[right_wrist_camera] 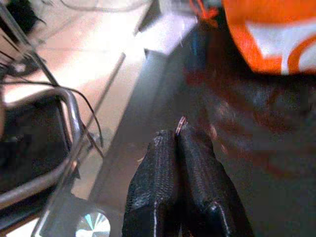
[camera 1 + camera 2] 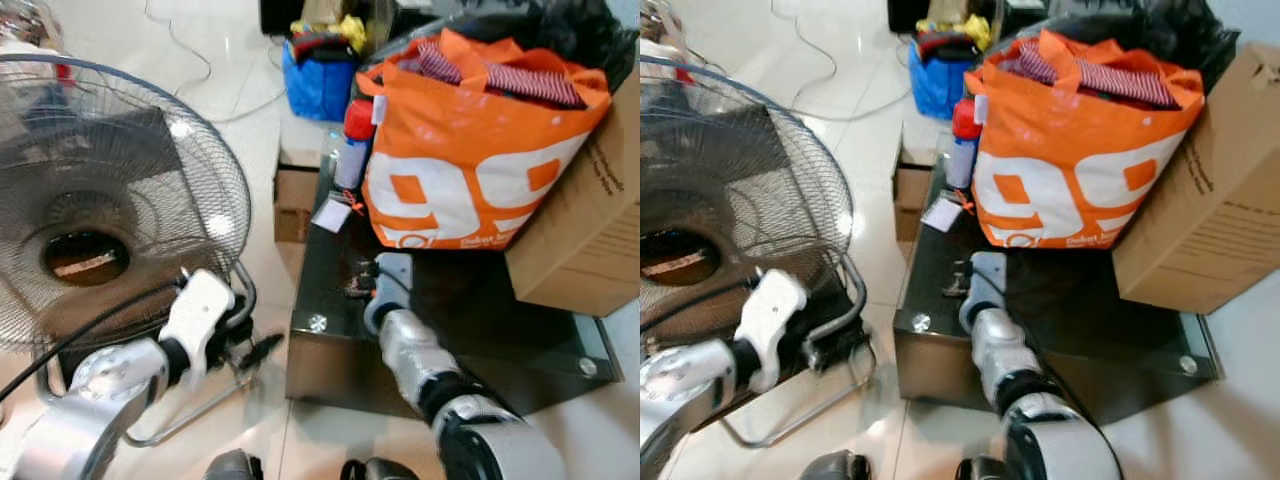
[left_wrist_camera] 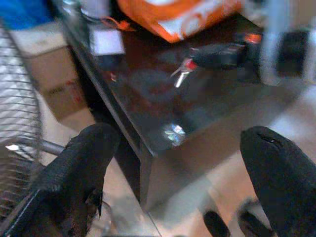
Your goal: Hang keys on a hook
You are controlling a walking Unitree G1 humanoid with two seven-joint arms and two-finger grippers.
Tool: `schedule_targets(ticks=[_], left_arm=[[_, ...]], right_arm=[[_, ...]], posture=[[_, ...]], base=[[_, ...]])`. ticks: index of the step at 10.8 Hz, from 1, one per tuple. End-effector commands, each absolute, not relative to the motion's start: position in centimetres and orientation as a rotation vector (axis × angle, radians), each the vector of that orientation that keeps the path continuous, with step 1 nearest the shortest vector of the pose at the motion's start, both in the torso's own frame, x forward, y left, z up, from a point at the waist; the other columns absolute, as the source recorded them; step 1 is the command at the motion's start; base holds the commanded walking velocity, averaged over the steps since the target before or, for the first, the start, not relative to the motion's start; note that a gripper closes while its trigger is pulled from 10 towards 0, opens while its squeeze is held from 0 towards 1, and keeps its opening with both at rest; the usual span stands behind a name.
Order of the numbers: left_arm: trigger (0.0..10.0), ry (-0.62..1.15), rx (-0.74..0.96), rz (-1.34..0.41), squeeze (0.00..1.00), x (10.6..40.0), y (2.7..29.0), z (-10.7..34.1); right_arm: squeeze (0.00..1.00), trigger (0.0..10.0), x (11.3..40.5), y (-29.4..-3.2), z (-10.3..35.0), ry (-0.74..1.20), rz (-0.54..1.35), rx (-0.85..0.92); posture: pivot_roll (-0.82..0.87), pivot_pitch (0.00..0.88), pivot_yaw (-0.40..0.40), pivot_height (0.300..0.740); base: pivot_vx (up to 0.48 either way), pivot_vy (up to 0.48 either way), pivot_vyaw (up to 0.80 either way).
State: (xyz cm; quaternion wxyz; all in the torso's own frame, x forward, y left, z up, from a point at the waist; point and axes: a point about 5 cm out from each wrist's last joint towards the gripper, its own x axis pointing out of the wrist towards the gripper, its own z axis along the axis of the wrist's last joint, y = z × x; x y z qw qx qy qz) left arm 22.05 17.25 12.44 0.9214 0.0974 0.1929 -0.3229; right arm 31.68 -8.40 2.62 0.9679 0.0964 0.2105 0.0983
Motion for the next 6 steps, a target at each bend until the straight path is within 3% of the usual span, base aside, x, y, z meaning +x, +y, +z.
schedule_targets(ticks=[1,3,6], left_arm=[[10.0,0.365,0.203,-0.612,0.34,22.7,17.4,12.4],[10.0,0.289,0.198,-0.506,0.34,24.0,17.1,12.6],[10.0,0.176,0.198,-0.343,0.34,25.3,16.9,13.9]], right_arm=[[0.00,0.0,32.0,-9.4,3.6,0.362,0.221,0.204],[0.00,0.0,31.9,-10.4,6.0,0.227,0.319,0.086],[0.00,0.0,30.1,-13.5,10.4,0.067,0.257,0.129]], posture=[[0.12,0.000,-0.086,0.740],[0.09,0.000,-0.100,0.740],[0.08,0.000,-0.116,0.740]], base=[[0.000,0.000,0.00],[0.000,0.000,0.00],[0.000,0.000,0.00]])
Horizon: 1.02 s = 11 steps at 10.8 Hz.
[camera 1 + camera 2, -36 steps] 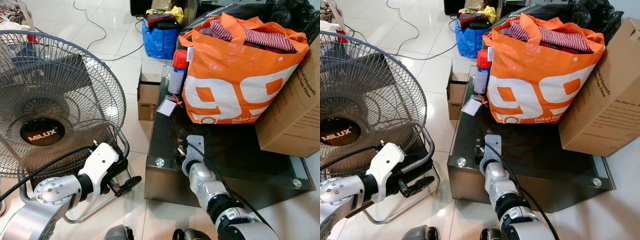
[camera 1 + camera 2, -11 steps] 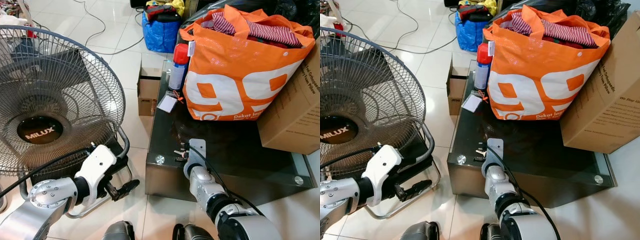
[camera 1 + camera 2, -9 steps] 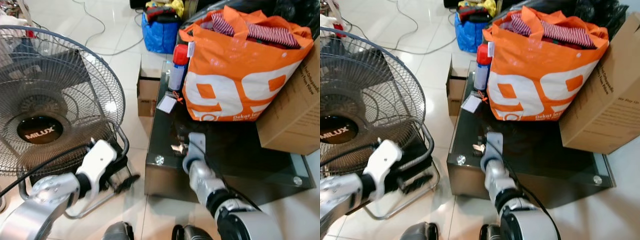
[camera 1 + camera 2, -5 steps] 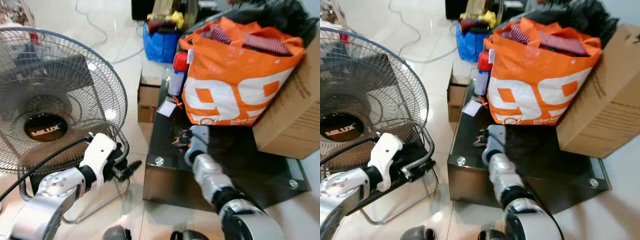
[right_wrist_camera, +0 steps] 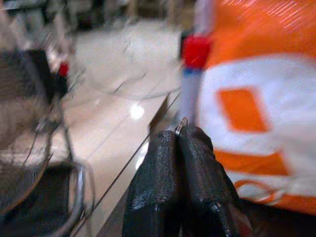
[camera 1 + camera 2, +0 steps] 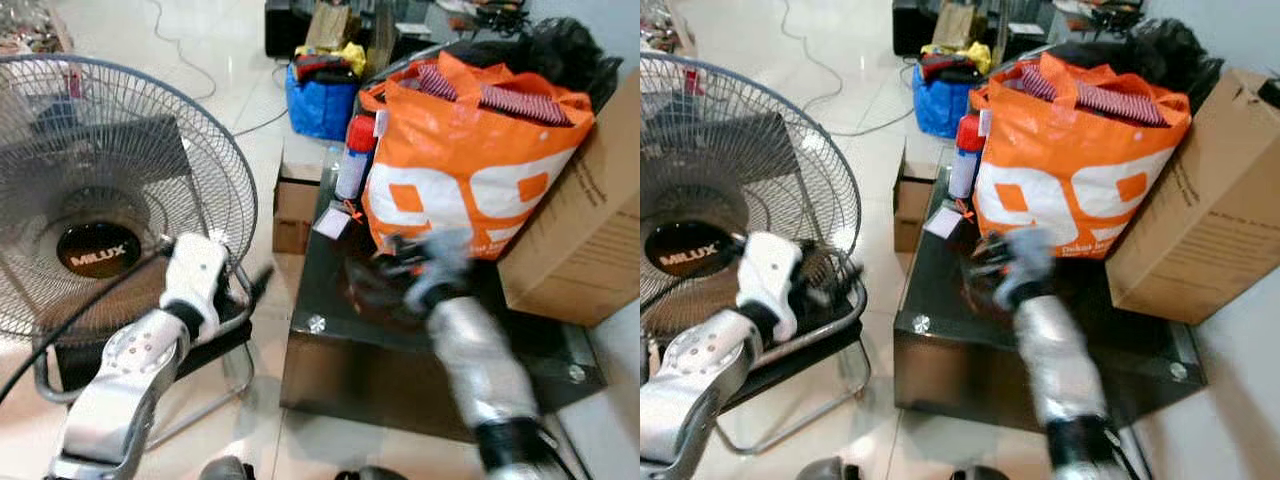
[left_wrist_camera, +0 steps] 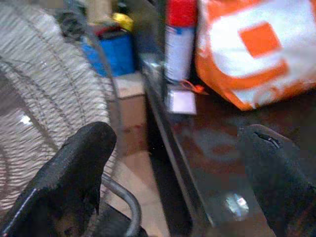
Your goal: Hang keys on a hook
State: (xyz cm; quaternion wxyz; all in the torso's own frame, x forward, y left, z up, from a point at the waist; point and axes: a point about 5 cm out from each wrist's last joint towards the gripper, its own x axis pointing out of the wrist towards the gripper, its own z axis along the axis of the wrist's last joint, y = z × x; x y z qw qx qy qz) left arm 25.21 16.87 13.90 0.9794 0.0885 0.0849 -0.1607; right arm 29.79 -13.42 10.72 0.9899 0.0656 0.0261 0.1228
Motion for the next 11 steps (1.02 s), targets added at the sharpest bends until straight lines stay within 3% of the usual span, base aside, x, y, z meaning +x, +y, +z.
schedule_targets(ticks=[1,2,3,8,11], left_arm=[[10.0,0.139,0.184,-0.283,0.34,25.4,16.7,14.2],[10.0,0.110,0.203,-0.265,0.34,25.4,16.5,14.2],[10.0,0.091,0.224,-0.250,0.33,25.8,16.4,14.0],[10.0,0.077,0.258,-0.286,0.32,27.6,15.4,13.3],[10.0,0.071,0.256,-0.334,0.32,28.5,15.0,13.1]], right_arm=[[0.00,0.0,29.3,-14.8,11.7,0.028,0.175,0.151],[0.00,1.9,28.8,-15.2,12.0,0.027,0.138,0.128],[0.00,10.0,28.4,-15.5,11.8,0.062,0.104,0.117],[0.00,10.0,27.1,-16.7,11.5,0.191,0.003,0.114],[0.00,10.0,26.2,-16.8,11.7,0.209,-0.058,0.123]], posture=[[0.07,0.000,-0.110,0.740],[0.07,0.000,-0.110,0.740],[0.05,0.000,-0.102,0.740],[0.00,0.000,-0.025,0.740],[-0.06,0.000,0.068,0.740]], base=[[0.000,0.000,0.00],[0.000,0.000,0.00],[0.000,0.000,0.00],[0.000,0.000,0.00],[0.000,0.000,0.00]])
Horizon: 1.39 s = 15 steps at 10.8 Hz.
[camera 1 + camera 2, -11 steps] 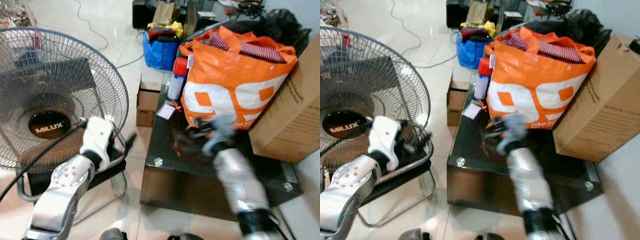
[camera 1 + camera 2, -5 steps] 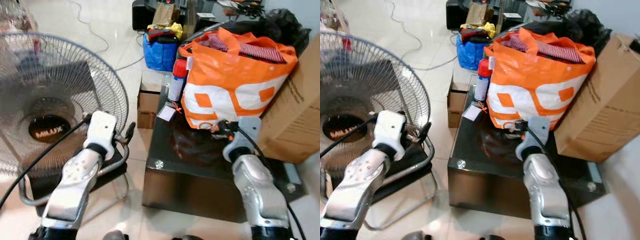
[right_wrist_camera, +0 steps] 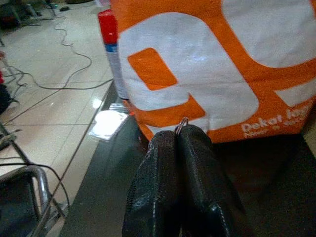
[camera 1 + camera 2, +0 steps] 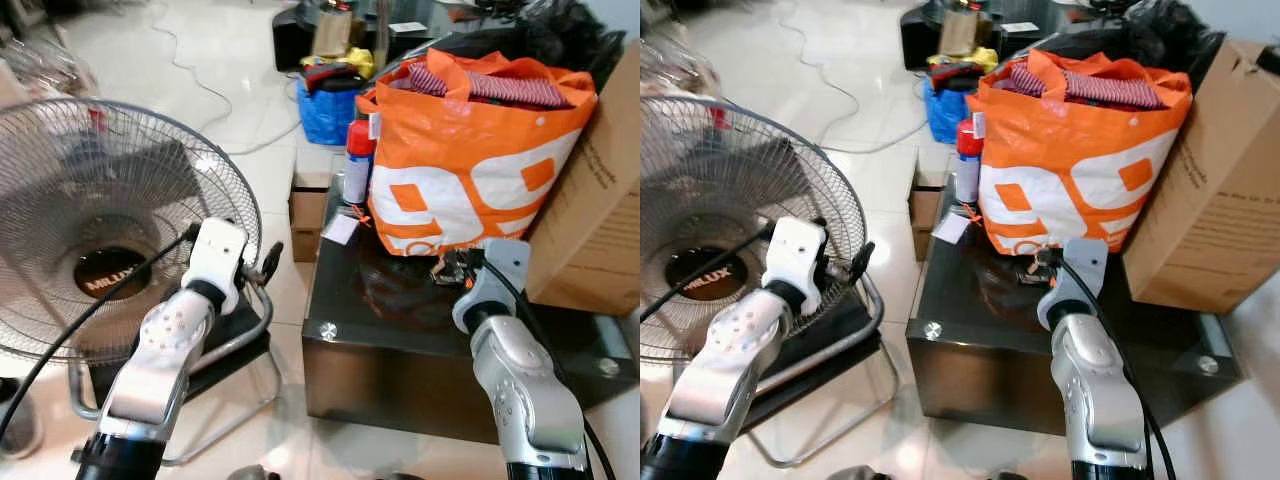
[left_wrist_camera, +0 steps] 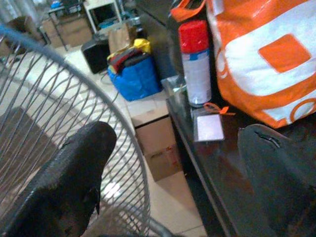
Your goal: Hang keys on a hook
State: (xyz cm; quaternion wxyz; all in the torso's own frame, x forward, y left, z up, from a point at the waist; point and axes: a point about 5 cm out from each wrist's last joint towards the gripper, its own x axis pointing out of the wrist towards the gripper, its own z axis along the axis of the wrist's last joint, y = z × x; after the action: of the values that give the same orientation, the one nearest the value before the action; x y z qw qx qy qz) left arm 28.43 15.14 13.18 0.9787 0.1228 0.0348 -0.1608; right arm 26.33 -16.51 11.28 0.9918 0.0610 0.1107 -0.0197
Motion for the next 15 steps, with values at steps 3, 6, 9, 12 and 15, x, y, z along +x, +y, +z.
schedule_targets(ticks=[3,6,9,12,15], left_arm=[[10.0,0.066,0.253,-0.348,0.30,28.6,14.7,13.0],[10.0,0.064,0.253,-0.330,0.29,28.4,14.9,12.8],[10.0,0.063,0.244,-0.316,0.29,28.2,14.9,12.7],[10.0,0.058,0.242,-0.319,0.29,28.3,14.8,12.7],[10.0,0.052,0.228,-0.345,0.29,28.8,13.9,12.6]], right_arm=[[0.00,10.0,25.9,-17.2,11.9,0.210,-0.069,0.115],[0.00,10.0,26.0,-16.9,11.7,0.217,-0.047,0.078],[0.00,10.0,26.4,-17.0,11.9,0.213,-0.035,0.068],[0.00,10.0,26.5,-17.0,12.0,0.208,-0.025,0.055],[0.00,10.0,26.0,-18.2,12.2,0.194,-0.083,0.052]], posture=[[-0.06,0.000,0.062,0.740],[-0.03,0.000,0.019,0.740],[-0.02,0.000,-0.003,0.740],[-0.04,0.000,0.009,0.740],[-0.08,0.000,0.023,0.740]], base=[[0.000,0.000,0.00],[0.000,0.000,0.00],[-0.251,0.000,0.00],[-0.268,0.000,0.00],[-0.265,0.000,0.00]])
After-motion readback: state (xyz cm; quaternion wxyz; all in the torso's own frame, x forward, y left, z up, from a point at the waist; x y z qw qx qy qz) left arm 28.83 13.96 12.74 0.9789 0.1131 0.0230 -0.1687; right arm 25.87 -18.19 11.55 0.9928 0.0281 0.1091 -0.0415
